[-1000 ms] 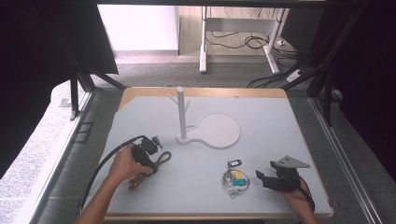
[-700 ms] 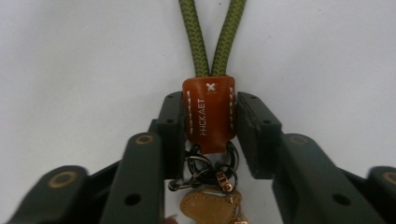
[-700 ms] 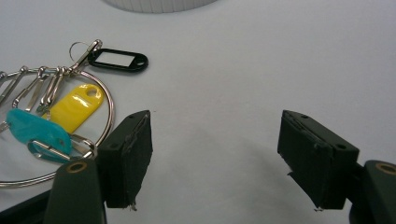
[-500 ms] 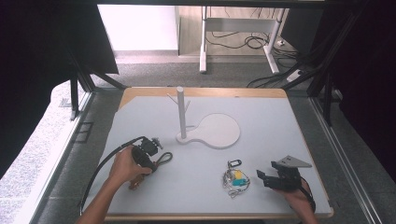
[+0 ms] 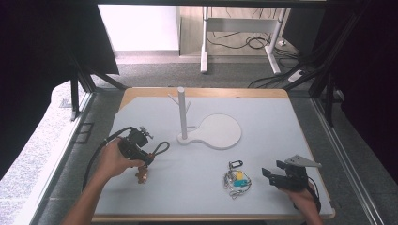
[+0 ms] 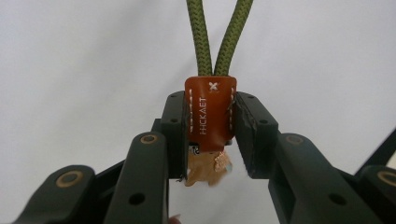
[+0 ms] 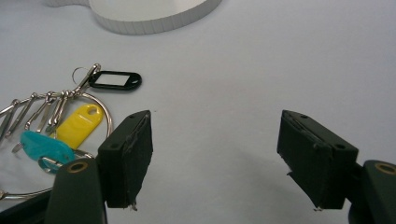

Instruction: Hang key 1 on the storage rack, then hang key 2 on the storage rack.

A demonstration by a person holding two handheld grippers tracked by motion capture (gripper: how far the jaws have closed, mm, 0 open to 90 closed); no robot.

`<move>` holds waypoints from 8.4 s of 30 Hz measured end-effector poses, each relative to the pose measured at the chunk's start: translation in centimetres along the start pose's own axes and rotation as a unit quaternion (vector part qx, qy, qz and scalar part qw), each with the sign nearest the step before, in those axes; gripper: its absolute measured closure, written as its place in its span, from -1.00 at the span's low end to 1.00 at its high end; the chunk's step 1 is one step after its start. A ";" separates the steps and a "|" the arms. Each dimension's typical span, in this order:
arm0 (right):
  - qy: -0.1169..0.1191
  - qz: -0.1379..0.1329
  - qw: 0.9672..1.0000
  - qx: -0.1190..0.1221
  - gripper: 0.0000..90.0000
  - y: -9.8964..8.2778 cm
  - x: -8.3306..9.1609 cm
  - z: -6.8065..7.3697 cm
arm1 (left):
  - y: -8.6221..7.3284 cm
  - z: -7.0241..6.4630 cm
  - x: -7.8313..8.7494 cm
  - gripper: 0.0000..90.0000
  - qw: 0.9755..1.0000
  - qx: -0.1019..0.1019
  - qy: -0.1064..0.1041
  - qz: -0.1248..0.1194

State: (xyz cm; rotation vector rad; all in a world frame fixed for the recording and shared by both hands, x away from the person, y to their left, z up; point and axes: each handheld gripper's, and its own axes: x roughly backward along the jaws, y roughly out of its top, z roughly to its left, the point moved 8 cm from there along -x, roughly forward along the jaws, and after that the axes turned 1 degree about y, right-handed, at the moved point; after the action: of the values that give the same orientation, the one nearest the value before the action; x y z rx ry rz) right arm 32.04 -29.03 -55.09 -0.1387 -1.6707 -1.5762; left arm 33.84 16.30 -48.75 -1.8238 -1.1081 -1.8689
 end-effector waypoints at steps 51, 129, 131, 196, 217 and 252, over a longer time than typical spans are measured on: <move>-0.005 -0.002 1.000 -0.007 -0.35 0.0 0.1 -0.3 | 6.8 1.5 9.1 0.49 0.996 0.011 -0.002 -0.085; -0.020 -0.002 1.000 -0.002 -0.36 -1.3 1.7 -0.4 | 11.4 3.8 4.6 0.35 0.999 0.005 -0.020 -0.038; -0.022 -0.002 1.000 -0.002 -0.36 -1.3 1.7 -0.5 | 11.1 3.7 4.6 0.34 0.999 0.002 -0.021 -0.041; 0.039 0.015 0.995 0.095 -0.07 1.3 0.8 3.8 | -4.4 -4.5 -2.5 0.04 0.989 -0.010 -0.020 -0.144; 0.183 0.270 0.917 0.231 0.36 4.4 0.8 12.0 | -5.3 -5.1 -2.2 0.03 0.986 -0.001 -0.042 -0.161; 0.182 0.412 0.868 0.207 0.91 1.2 -4.0 14.6 | -6.7 -4.4 -2.2 0.02 0.986 0.009 -0.039 -0.162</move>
State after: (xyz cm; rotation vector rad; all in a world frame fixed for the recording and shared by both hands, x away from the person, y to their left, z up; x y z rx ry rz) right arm 28.46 -14.28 -54.94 -0.2685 -1.3310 -0.5424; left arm 26.44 16.96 -52.46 -1.8078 -1.5226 -1.9620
